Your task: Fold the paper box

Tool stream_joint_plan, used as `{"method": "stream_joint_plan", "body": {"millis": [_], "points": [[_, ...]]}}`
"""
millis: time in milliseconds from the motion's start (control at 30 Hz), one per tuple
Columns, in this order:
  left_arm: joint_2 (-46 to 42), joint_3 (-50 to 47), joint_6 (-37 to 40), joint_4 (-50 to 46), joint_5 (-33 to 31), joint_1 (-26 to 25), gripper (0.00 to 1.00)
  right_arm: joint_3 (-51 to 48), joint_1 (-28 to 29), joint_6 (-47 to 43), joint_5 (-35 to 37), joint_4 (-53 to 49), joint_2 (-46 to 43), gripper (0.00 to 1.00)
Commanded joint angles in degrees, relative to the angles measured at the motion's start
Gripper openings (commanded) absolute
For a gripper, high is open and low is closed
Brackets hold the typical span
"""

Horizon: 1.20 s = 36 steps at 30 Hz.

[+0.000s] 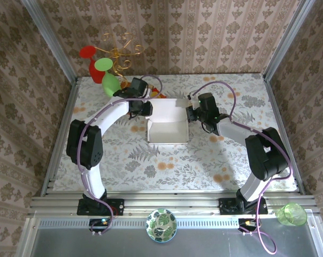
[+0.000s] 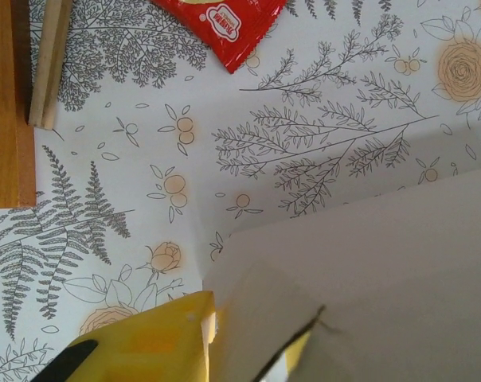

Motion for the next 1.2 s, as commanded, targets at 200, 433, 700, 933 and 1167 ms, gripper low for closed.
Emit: {"method": "stream_joint_plan", "body": {"millis": [200, 433, 700, 933, 1167], "points": [[0.27, 0.60, 1.44, 0.91, 2.42, 0.39, 0.23, 1.66, 0.02, -0.28, -0.86, 0.75, 0.61, 0.00], [0.76, 1.10, -0.57, 1.41, 1.73, 0.21, 0.05, 1.53, 0.11, 0.28, -0.80, 0.92, 0.64, 0.00], [-3.47, -6.16, -9.85, 11.02, -2.67, -0.97, 0.00, -0.55, 0.66, 5.86, 0.46, 5.27, 0.40, 0.00], [-8.53, -15.39, -13.43, 28.01, -4.55, -1.32, 0.00, -6.70, 1.08, 14.11, 3.93, 18.44, -0.32, 0.00], [-11.89, -25.05, -12.29, 43.31, -4.46, -1.52, 0.00, -8.84, 1.09, 15.47, 3.55, 24.25, 1.47, 0.00]]}}
